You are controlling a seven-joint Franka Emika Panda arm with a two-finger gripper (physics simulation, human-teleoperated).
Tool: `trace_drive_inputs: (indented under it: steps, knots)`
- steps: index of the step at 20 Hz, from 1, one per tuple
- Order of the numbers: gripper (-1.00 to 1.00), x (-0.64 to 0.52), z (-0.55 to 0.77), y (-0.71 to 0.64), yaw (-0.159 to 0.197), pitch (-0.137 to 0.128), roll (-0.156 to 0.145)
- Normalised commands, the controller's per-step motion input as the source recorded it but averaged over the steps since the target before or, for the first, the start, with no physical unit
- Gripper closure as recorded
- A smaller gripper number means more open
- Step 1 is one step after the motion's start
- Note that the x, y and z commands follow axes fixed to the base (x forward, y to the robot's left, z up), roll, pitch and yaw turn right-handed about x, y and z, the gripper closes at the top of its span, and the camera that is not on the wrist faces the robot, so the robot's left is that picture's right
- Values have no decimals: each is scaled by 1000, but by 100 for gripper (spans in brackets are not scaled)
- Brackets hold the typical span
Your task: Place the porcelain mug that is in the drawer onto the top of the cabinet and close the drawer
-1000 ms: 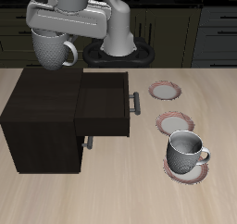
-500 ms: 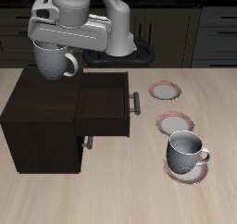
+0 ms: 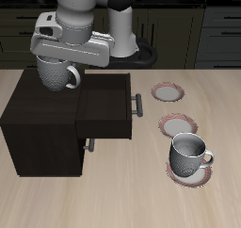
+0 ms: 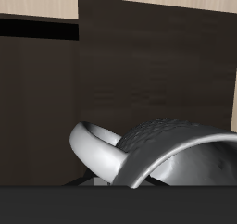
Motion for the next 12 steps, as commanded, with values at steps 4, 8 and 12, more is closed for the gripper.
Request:
trace_drive_inputs:
  steps: [4, 8, 12]
  knots:
    - [-100, 52, -121, 19, -1, 15, -5]
    - [-100, -26, 80, 18, -9, -11, -2]
    - [-100, -62, 184, 51, 15, -30, -1]
